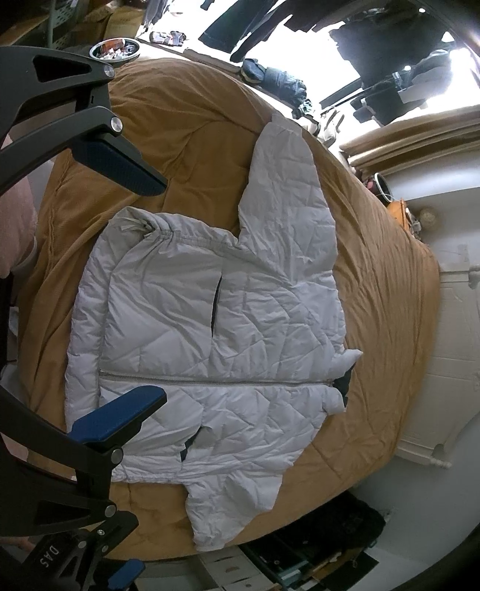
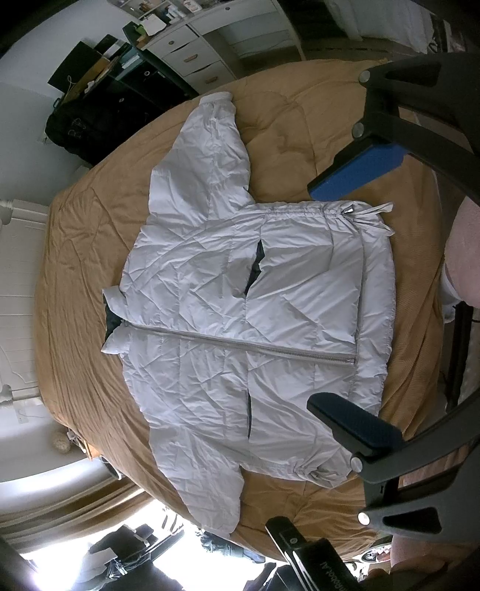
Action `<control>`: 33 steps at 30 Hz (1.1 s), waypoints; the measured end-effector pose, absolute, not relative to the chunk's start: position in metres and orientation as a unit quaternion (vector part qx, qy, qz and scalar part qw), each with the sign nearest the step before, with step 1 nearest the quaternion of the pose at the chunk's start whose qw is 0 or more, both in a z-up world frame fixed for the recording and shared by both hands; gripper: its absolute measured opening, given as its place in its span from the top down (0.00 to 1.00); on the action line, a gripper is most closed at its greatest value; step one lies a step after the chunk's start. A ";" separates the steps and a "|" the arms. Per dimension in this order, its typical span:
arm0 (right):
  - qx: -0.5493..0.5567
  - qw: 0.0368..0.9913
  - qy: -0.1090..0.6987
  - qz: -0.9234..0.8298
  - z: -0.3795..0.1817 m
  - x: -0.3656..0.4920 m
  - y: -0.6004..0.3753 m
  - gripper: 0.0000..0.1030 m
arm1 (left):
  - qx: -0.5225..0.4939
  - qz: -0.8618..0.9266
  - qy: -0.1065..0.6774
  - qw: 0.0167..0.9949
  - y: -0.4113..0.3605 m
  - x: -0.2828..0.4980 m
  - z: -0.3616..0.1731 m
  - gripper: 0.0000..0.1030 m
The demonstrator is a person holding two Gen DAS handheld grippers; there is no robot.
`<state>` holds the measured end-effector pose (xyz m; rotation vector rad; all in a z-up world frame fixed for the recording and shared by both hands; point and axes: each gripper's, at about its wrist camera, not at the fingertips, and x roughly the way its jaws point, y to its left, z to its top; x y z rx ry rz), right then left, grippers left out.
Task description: Fold large clothes
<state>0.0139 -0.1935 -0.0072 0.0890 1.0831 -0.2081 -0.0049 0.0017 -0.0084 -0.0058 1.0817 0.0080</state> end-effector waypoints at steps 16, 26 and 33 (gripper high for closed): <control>0.042 0.850 0.516 -0.099 -0.007 0.016 -0.193 0.00 | -0.002 0.003 0.516 0.856 0.001 -0.004 -0.008 0.01; 0.042 0.850 0.517 -0.097 -0.008 0.015 -0.193 0.00 | -0.003 0.001 0.520 0.854 0.000 -0.008 -0.015 0.01; 0.042 0.850 0.517 -0.096 -0.010 0.015 -0.193 0.00 | -0.003 0.002 0.520 0.854 0.000 -0.008 -0.014 0.01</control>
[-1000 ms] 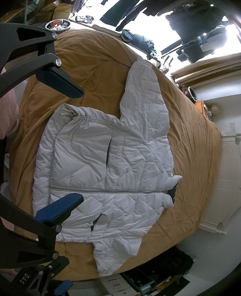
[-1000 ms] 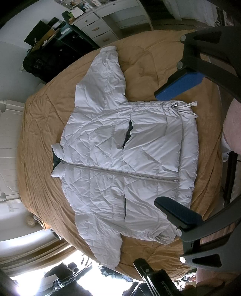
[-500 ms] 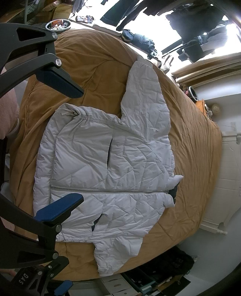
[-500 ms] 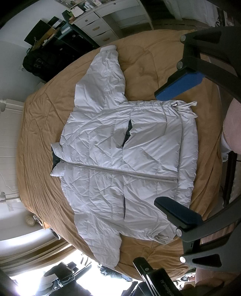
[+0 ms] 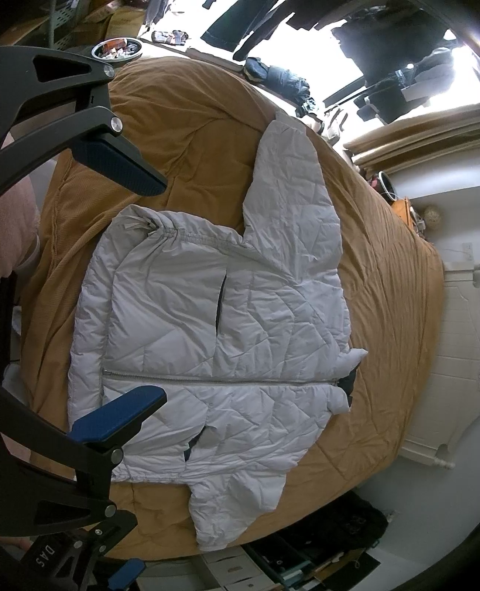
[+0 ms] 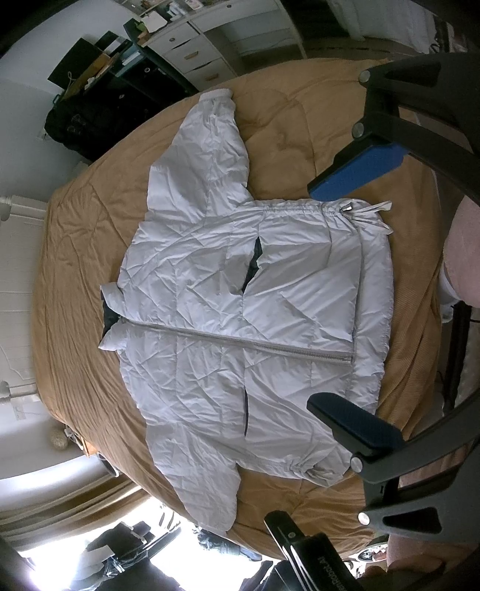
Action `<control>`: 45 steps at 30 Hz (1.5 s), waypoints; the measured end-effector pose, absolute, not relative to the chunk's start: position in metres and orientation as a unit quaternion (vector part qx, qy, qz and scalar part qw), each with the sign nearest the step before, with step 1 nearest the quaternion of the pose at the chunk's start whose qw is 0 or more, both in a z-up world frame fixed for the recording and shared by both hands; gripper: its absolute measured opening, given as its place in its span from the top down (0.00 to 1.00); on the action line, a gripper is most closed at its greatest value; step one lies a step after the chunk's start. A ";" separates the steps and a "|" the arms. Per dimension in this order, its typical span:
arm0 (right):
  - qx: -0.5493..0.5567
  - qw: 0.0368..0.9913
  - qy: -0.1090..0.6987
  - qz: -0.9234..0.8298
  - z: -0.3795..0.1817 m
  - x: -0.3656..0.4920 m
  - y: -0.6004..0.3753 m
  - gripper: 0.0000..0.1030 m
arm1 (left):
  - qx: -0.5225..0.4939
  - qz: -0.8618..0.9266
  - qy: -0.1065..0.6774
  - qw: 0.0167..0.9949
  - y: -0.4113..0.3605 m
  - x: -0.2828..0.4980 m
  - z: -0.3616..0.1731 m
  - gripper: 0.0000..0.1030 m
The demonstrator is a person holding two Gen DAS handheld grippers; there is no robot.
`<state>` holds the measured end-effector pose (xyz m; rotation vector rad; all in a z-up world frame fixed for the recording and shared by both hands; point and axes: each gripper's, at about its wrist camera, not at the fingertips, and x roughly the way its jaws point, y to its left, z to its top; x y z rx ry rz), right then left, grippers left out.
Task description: Fold large clothes
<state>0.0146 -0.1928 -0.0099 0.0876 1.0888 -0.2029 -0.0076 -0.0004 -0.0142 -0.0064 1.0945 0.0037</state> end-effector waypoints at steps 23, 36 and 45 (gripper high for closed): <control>0.041 0.849 0.518 -0.093 -0.010 0.017 -0.193 0.00 | -0.004 -0.001 0.524 0.852 -0.003 -0.012 -0.018 0.01; 0.034 0.843 0.531 -0.072 -0.012 0.022 -0.196 0.00 | -0.028 0.027 0.504 0.863 0.061 0.074 0.020 0.00; -0.012 0.860 0.506 -0.070 -0.016 0.099 -0.239 0.00 | -0.242 0.118 0.519 0.811 0.285 0.184 -0.108 0.01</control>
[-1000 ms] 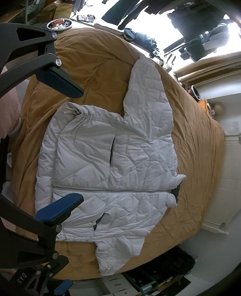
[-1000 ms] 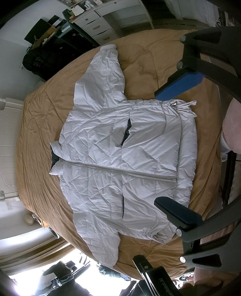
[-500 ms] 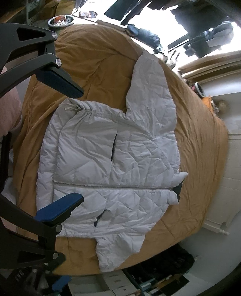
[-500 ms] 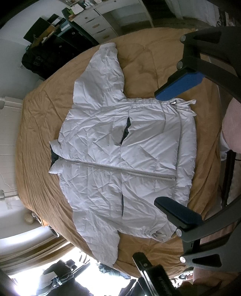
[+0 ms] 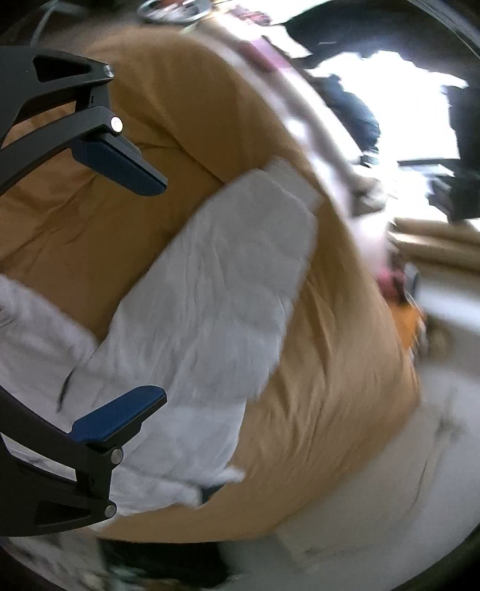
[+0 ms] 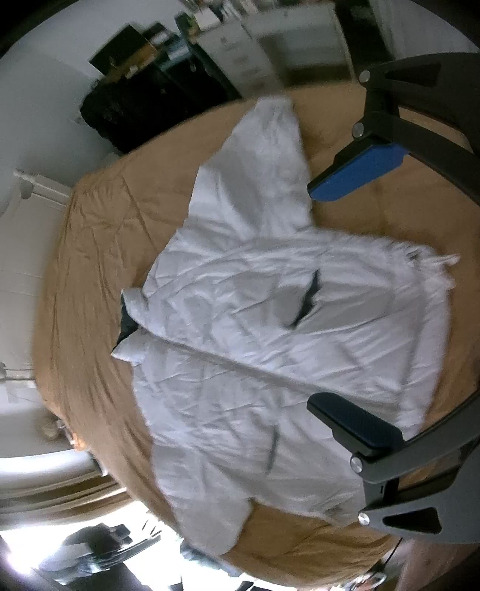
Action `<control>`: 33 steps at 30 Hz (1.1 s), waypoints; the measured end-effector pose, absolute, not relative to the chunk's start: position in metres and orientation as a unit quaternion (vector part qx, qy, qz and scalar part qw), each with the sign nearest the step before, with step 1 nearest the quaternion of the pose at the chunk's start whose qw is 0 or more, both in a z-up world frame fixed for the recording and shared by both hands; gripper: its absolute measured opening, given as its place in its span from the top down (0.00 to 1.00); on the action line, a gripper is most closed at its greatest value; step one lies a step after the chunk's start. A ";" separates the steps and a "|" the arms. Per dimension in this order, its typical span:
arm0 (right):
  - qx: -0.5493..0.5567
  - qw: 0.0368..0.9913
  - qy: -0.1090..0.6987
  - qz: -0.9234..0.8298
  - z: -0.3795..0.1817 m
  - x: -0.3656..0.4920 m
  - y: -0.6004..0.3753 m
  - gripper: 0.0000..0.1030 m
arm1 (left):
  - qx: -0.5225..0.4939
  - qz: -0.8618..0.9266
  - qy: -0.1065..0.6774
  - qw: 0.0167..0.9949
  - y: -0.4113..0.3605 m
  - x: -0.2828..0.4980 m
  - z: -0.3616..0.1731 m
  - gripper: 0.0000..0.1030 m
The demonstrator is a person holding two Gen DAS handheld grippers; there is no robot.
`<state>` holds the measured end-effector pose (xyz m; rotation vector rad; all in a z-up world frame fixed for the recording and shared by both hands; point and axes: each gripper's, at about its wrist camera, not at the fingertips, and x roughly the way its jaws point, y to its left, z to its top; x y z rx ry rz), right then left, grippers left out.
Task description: Fold large clothes
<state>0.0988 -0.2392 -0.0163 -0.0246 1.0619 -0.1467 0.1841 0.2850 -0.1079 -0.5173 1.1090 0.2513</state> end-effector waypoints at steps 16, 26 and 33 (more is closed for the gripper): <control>0.058 0.847 0.524 -0.062 -0.136 0.226 -0.282 0.00 | -0.447 0.064 0.422 0.787 0.413 0.263 -0.282 0.32; 0.155 0.831 0.527 -0.088 -0.193 0.213 -0.332 0.00 | -0.397 0.070 0.376 0.834 0.388 0.257 -0.214 0.96; 0.183 0.834 0.505 -0.124 -0.223 0.198 -0.368 0.00 | -0.272 -0.065 0.342 0.897 0.236 0.272 -0.073 0.96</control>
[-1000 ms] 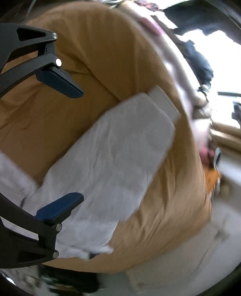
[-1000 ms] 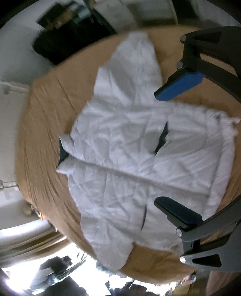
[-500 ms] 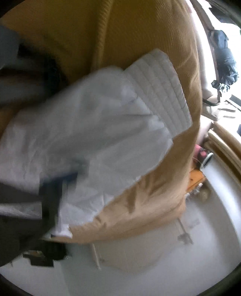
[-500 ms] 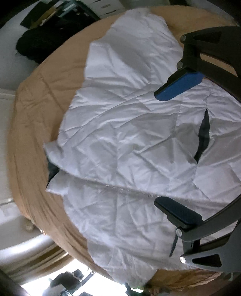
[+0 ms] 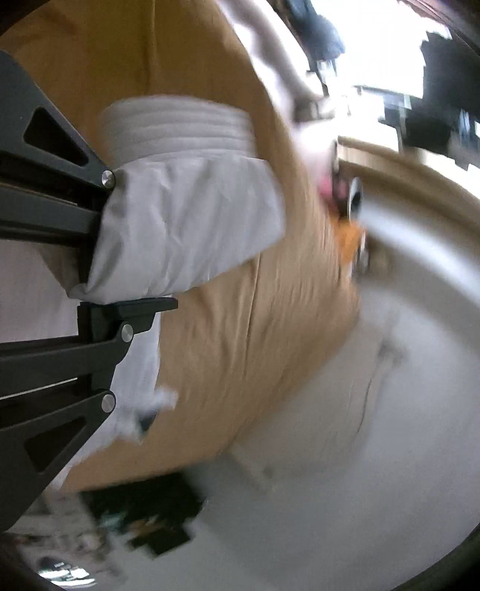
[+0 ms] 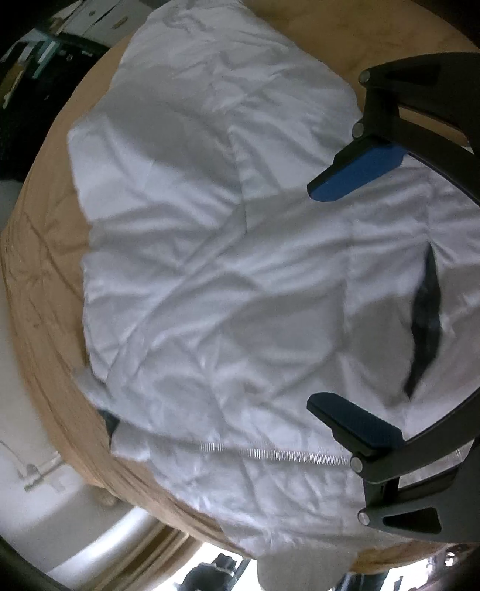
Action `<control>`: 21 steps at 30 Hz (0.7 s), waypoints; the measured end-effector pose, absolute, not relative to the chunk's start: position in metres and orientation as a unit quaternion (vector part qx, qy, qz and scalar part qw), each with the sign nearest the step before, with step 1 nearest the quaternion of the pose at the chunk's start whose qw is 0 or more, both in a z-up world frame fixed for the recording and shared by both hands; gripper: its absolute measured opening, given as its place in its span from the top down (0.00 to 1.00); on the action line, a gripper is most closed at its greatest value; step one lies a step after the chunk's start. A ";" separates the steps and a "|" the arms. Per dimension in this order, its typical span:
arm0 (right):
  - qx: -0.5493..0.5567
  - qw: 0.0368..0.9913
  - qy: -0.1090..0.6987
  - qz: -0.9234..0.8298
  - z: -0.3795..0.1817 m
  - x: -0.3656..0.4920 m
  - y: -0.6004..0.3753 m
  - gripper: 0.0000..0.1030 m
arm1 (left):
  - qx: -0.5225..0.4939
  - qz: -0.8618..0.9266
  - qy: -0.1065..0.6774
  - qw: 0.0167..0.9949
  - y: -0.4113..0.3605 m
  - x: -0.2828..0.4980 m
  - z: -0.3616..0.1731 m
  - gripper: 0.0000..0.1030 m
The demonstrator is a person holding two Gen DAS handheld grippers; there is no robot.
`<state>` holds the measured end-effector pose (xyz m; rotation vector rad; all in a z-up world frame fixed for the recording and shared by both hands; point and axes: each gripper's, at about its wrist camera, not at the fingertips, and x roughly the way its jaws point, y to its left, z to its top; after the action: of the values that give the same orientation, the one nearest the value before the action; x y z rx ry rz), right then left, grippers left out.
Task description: Fold large clothes
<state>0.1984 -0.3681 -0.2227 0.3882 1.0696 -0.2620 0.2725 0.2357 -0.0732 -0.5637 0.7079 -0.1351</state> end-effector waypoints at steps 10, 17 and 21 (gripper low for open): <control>0.077 0.843 0.509 -0.157 -0.266 0.198 -0.353 0.00 | -0.161 -0.267 0.360 0.879 -0.052 0.287 -0.042 0.95; 0.135 0.854 0.484 -0.138 -0.244 0.162 -0.377 0.00 | -0.103 -0.281 0.476 0.827 -0.194 0.300 -0.180 0.95; 0.140 0.851 0.470 -0.189 -0.229 0.129 -0.401 0.00 | -0.093 -0.250 0.542 0.797 -0.202 0.288 -0.268 0.91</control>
<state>0.1292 -0.4012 -0.2290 0.2940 0.9908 -0.3976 0.2878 -0.2023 -0.2677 -0.1997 1.1644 -0.5363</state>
